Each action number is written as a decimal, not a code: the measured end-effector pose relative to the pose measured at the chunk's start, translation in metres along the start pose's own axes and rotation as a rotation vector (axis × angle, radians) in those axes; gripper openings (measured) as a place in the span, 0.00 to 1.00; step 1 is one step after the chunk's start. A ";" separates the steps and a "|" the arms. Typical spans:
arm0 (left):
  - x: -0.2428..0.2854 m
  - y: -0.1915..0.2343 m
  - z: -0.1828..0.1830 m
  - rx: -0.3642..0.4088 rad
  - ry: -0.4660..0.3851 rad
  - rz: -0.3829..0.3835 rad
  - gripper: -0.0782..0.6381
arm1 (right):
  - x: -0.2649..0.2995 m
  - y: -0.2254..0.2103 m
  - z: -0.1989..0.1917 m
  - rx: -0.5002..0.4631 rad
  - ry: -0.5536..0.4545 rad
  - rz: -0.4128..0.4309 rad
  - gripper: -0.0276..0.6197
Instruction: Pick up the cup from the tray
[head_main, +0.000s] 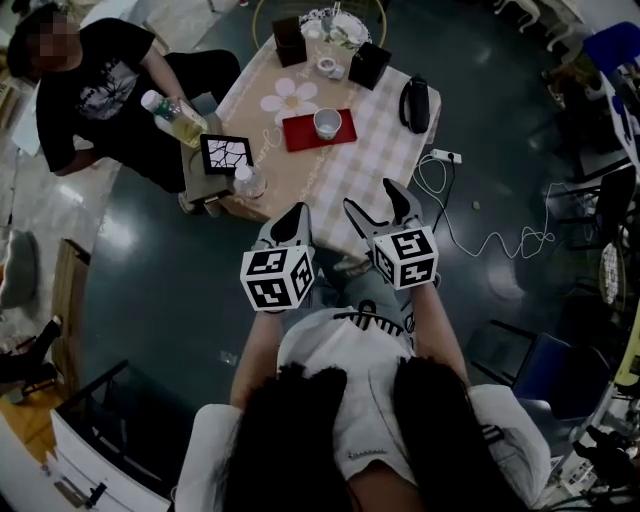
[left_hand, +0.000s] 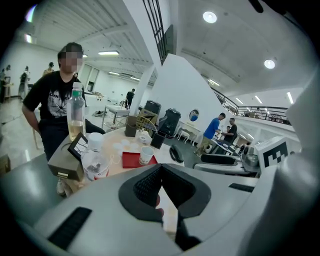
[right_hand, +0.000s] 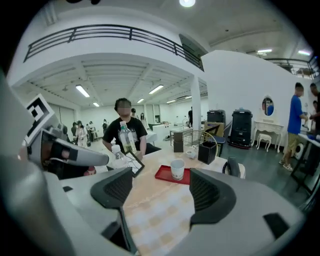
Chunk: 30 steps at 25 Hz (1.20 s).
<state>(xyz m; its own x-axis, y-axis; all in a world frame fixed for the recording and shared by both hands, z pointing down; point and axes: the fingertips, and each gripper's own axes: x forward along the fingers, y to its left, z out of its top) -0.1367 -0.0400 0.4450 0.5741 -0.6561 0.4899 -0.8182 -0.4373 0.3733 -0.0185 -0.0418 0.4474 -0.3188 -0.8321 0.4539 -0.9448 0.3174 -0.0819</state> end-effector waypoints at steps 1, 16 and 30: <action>0.001 0.002 0.001 0.001 -0.001 -0.002 0.12 | 0.004 -0.001 -0.001 -0.019 0.013 -0.009 0.57; 0.041 0.024 0.013 -0.054 0.011 0.043 0.12 | 0.063 -0.019 0.024 -0.026 0.002 0.055 0.60; 0.111 0.038 0.023 -0.120 0.064 0.081 0.12 | 0.150 -0.052 0.017 -0.042 0.040 0.119 0.66</action>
<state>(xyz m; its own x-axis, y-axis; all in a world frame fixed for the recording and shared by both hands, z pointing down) -0.1049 -0.1438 0.4959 0.5104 -0.6438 0.5701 -0.8545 -0.3051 0.4204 -0.0186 -0.1905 0.5044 -0.4248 -0.7684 0.4786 -0.8960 0.4326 -0.1006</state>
